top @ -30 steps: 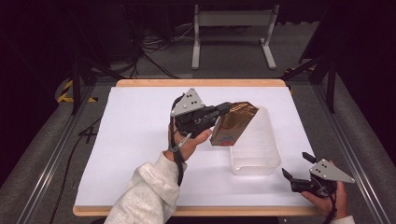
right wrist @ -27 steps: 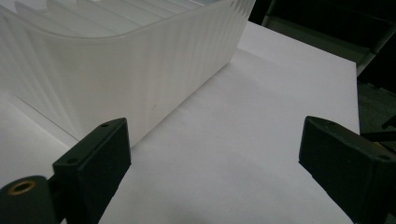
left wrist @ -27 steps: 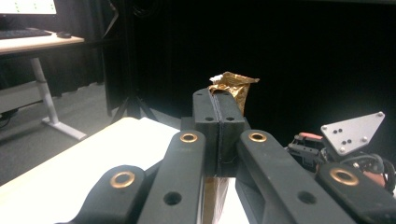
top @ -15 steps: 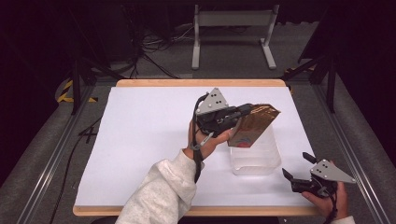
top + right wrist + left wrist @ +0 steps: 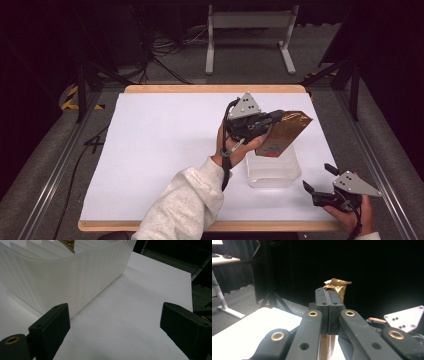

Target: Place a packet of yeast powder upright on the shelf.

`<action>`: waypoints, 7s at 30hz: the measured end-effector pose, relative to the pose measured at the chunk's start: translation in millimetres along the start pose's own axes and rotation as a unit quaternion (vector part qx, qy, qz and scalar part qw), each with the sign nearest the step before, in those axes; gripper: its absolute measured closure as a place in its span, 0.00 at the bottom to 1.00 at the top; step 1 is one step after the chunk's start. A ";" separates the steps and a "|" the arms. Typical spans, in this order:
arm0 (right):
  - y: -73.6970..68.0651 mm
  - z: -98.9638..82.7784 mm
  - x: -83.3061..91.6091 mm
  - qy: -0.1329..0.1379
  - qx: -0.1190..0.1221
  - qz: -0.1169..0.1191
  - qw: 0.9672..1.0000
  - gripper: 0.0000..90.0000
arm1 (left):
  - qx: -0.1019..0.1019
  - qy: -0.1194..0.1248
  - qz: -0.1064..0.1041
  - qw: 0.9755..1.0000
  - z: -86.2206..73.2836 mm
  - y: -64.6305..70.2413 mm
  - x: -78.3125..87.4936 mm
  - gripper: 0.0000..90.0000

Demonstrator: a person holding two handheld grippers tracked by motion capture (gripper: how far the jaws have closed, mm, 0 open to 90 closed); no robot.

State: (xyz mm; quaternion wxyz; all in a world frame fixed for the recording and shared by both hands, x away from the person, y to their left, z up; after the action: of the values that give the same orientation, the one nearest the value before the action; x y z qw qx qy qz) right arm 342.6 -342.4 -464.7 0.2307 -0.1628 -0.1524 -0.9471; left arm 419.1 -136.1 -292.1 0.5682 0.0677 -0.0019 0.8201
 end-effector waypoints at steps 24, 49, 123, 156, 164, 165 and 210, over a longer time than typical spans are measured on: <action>-0.3 -0.8 0.3 -0.001 -0.002 0.001 1.000 0.11 | 0.050 0.005 0.000 0.999 -28.6 -15.1 -14.4 1.00; -1.0 -1.2 -0.6 -0.004 0.001 0.000 1.000 0.11 | 0.062 -0.016 0.002 0.998 -74.2 -25.9 8.1 1.00; -7.3 -3.5 -4.8 -0.020 0.015 0.007 1.000 0.11 | -0.122 -0.116 0.071 0.983 -52.7 -33.2 52.1 0.67; -9.2 -3.8 -6.1 -0.023 0.017 0.008 1.000 0.11 | -0.155 -0.187 0.169 0.955 -98.6 -64.0 151.1 0.23; -9.5 -3.9 -6.6 -0.024 0.018 0.008 1.000 0.11 | -0.140 -0.203 0.199 0.948 -125.1 -79.8 193.7 0.17; -9.6 -4.0 -6.6 -0.024 0.018 0.008 1.000 0.11 | -0.137 -0.208 0.204 0.947 -128.7 -82.0 199.0 0.16; -6.6 -0.3 -4.7 -0.011 0.015 0.003 1.000 0.10 | -0.005 -0.151 0.306 0.940 -227.9 -102.6 345.9 0.10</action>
State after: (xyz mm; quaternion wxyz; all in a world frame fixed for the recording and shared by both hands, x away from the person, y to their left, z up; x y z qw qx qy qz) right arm 343.3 -335.1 -468.2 0.2344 -0.1703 -0.1689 -0.9421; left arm 370.5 240.7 -486.3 0.2831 0.1844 -0.1124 0.9345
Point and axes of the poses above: each handheld gripper's, and its own axes: x roughly backward along the jaws, z roughly out of its top, y roughly to its right, the point moved 8 cm from there along -x, roughly forward along the jaws, and after that the axes turned 2 degrees about y, right-handed, at the moved point
